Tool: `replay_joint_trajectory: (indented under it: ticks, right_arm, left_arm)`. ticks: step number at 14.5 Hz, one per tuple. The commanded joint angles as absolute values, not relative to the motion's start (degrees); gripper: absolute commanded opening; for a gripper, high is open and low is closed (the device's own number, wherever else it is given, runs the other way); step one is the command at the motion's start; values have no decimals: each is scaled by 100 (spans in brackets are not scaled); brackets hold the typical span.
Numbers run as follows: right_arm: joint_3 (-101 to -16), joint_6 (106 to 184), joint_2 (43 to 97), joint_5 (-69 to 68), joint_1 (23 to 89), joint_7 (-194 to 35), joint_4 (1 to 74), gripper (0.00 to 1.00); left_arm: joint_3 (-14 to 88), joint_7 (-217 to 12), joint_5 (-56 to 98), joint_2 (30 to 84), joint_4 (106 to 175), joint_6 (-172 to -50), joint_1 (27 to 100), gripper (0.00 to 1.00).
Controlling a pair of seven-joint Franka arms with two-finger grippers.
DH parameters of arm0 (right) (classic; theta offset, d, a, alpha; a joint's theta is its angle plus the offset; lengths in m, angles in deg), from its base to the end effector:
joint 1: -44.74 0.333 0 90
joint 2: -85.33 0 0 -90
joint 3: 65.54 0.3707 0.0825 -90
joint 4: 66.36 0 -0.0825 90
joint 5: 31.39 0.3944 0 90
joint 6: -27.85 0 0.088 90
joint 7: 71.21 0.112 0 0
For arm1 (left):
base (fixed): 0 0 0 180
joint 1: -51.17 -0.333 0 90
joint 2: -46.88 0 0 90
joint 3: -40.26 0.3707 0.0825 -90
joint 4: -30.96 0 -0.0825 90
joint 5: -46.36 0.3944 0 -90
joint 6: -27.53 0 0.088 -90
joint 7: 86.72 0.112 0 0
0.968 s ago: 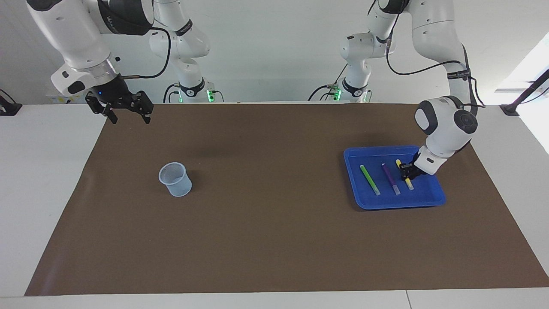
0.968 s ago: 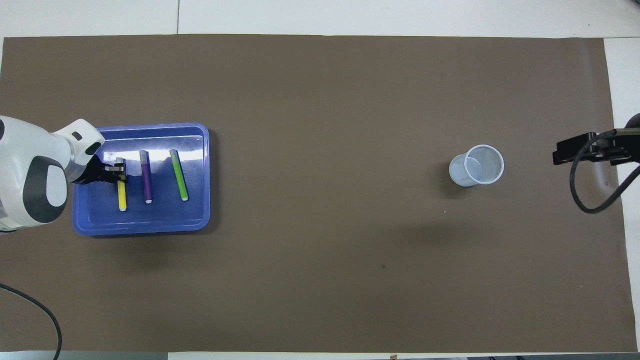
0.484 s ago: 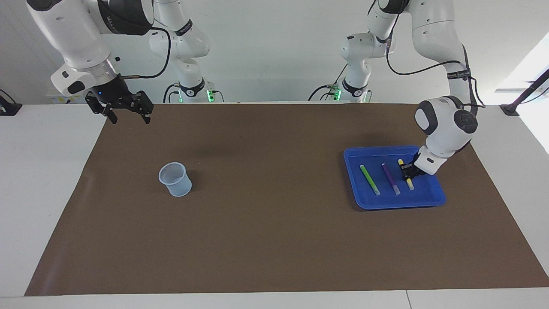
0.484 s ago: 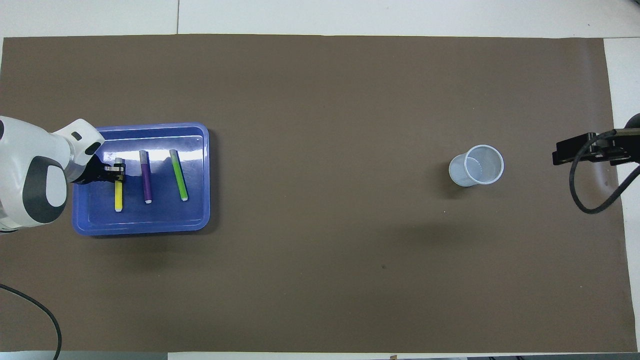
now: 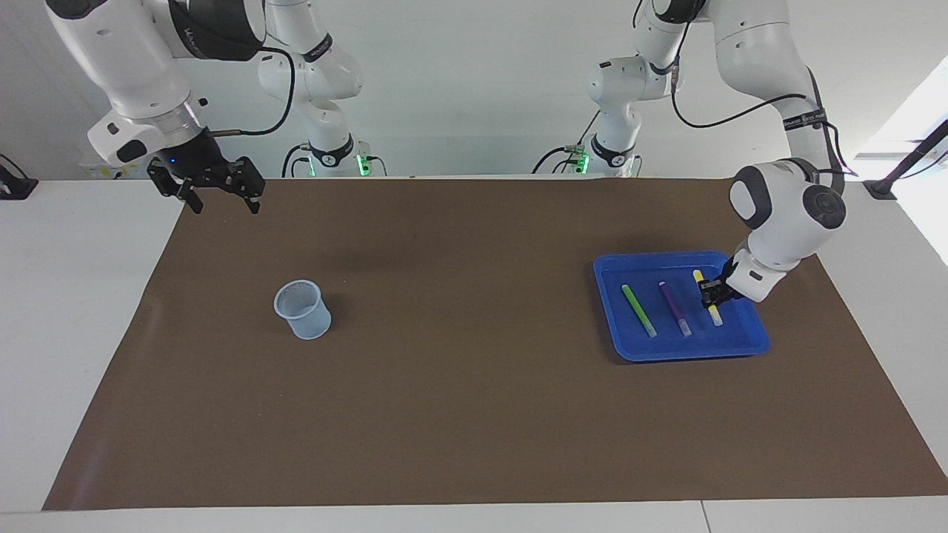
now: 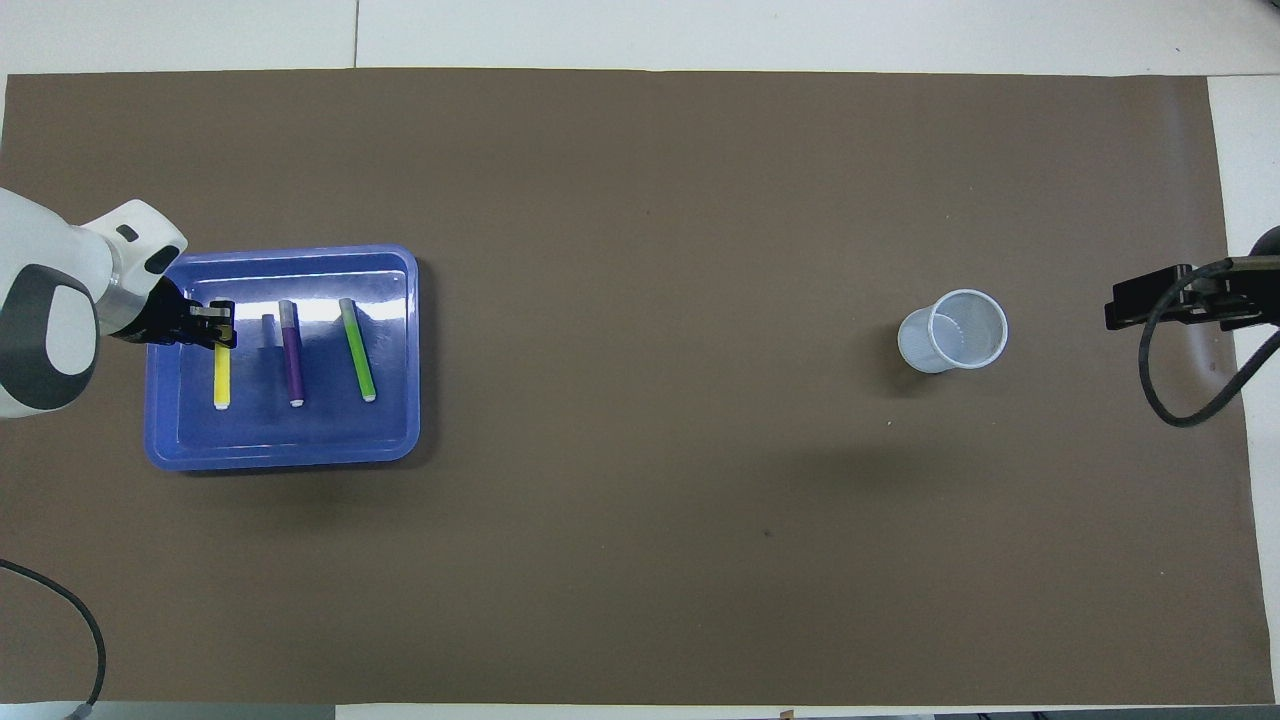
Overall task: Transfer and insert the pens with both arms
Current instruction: 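Reach the left gripper down and grasp the yellow pen in the tray, then lift the yellow pen with the left gripper while the right gripper approaches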
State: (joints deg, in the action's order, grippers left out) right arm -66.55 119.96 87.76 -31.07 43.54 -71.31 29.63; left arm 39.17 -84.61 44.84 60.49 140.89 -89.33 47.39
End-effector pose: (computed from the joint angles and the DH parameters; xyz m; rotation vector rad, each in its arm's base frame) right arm 0.5502 -0.0209 0.6505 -3.1340 0.0581 0.0395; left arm 0.6155 0.0280 0.4033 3.1039 0.0369 -0.1792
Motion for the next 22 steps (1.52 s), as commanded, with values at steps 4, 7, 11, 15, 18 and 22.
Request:
replay_joint_trajectory:
  ticks: [4, 7, 11, 15, 18, 22]
  right_arm:
    - [-6625, 11881, 8849, -3122, 4315, -7217, 3015, 100]
    - [-6625, 11881, 8849, -3122, 4333, -7217, 3015, 100]
    - [-6555, 11522, 8928, -3104, 4420, -7261, 3032, 100]
    - [-6519, 11337, 8990, -2589, 4334, -7393, 3032, 100]
    - [-6546, 11363, 8981, -2112, 4201, -7375, 3032, 100]
    - [-6554, 11371, 9060, -725, 4218, -7331, 3216, 100]
  left_arm:
    - [3237, -10898, 4075, 6050, 12625, -6856, 4783, 0]
    - [2928, -12981, 3250, 5989, 12439, -6529, 4739, 0]
    - [2831, -14873, 1756, 5752, 12509, -6458, 4757, 0]
    - [2515, -16097, 491, 5515, 13008, -6851, 4827, 0]
    - [2365, -16449, -468, 5216, 13649, -7589, 5159, 0]
    - [2357, -17493, -1155, 5092, 14029, -8994, 6073, 0]
